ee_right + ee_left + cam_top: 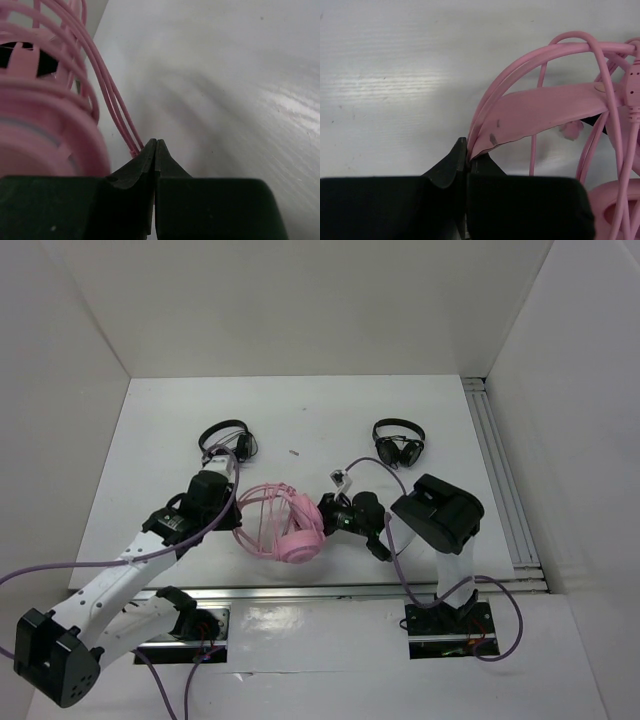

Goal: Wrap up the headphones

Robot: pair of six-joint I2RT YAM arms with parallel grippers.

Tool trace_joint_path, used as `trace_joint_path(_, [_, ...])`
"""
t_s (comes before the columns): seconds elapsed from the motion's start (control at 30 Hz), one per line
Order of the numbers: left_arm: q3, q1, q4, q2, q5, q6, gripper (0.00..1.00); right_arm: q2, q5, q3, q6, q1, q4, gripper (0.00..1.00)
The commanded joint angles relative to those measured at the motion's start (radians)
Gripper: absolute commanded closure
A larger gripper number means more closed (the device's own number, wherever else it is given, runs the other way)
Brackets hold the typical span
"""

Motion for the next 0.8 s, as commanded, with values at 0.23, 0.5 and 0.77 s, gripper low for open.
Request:
trace_joint_path(0.23, [-0.140,0.012,0.213,-0.064,-0.202,-0.235,1.00,0.177,-0.138,0.083,0.172,0.006,0.506,0.94])
trace_joint_path(0.5, [-0.183,0.022,0.281,0.045,-0.251,-0.304,1.00,0.233,-0.136,0.091,0.190,0.006,0.509,0.93])
trace_joint_path(0.77, [-0.217,0.083,0.301,0.131,-0.275,-0.378,1.00,0.130,-0.110,-0.044,0.147,-0.022,0.486,0.89])
